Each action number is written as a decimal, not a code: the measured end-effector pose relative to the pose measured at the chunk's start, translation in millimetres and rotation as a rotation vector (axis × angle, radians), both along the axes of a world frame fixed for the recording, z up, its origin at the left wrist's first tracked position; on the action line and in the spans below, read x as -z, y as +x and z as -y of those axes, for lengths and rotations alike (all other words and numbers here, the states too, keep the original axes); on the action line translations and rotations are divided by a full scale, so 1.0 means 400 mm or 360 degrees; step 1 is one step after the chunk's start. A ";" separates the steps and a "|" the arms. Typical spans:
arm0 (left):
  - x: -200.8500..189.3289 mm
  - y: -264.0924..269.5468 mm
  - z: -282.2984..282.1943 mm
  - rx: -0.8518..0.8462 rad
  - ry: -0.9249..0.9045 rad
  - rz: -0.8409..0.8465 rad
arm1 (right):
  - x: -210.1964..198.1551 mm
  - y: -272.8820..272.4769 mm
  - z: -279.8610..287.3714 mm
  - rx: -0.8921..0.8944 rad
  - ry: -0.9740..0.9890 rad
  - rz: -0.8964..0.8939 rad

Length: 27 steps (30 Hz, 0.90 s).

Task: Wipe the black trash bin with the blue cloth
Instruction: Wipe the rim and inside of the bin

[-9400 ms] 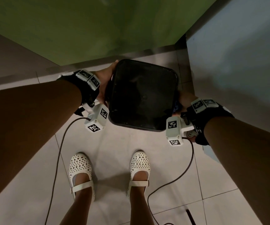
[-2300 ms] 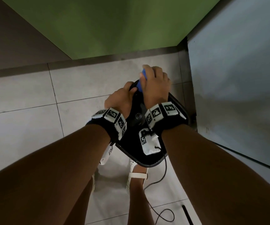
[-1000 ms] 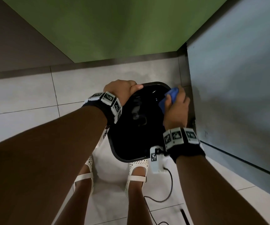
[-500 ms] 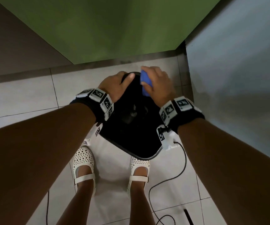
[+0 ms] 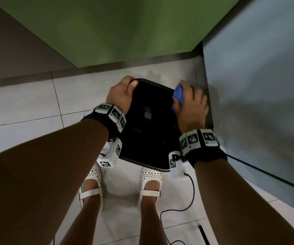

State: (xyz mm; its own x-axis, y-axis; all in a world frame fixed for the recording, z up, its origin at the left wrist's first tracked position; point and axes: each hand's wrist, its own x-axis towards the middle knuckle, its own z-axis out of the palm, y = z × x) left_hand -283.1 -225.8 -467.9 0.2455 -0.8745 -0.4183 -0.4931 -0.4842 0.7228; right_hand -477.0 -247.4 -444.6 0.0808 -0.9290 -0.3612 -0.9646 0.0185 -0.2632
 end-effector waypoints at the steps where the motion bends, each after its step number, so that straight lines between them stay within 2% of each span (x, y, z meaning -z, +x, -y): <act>1: 0.001 0.001 -0.001 0.0002 -0.0007 -0.0002 | 0.003 -0.010 -0.008 0.0067 -0.0021 0.0010; 6: -0.005 0.002 -0.004 0.0099 -0.0082 0.0041 | 0.010 0.024 -0.010 0.0189 -0.0091 -0.0048; 10: -0.003 0.003 -0.001 0.0142 -0.0052 0.0072 | 0.000 0.055 0.019 -0.0177 -0.0053 -0.0005; 13: -0.003 0.002 -0.004 0.0144 -0.0080 0.0052 | 0.001 0.128 0.041 -0.0445 -0.0083 0.0081; 17: -0.003 0.003 -0.006 0.0086 -0.0073 -0.0009 | -0.001 0.149 0.032 -0.0425 -0.0124 0.0084; 21: -0.003 -0.003 -0.004 0.0043 -0.0049 0.0039 | -0.013 0.072 0.018 -0.0198 0.0015 -0.0053; 23: -0.005 -0.005 -0.005 0.0039 -0.0066 0.0057 | -0.014 0.023 0.001 0.0028 0.0063 -0.0060; 27: -0.006 -0.011 -0.008 -0.0024 -0.0088 0.0063 | -0.028 -0.022 -0.066 0.0840 0.0082 0.0374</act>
State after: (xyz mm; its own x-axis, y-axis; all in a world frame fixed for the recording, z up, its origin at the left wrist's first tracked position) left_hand -287.4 -222.5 -465.4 0.2744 -0.8920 -0.3593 -0.5148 -0.4518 0.7286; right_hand -485.9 -221.2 -433.2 -0.3051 -0.8470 -0.4353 -0.7370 0.4995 -0.4554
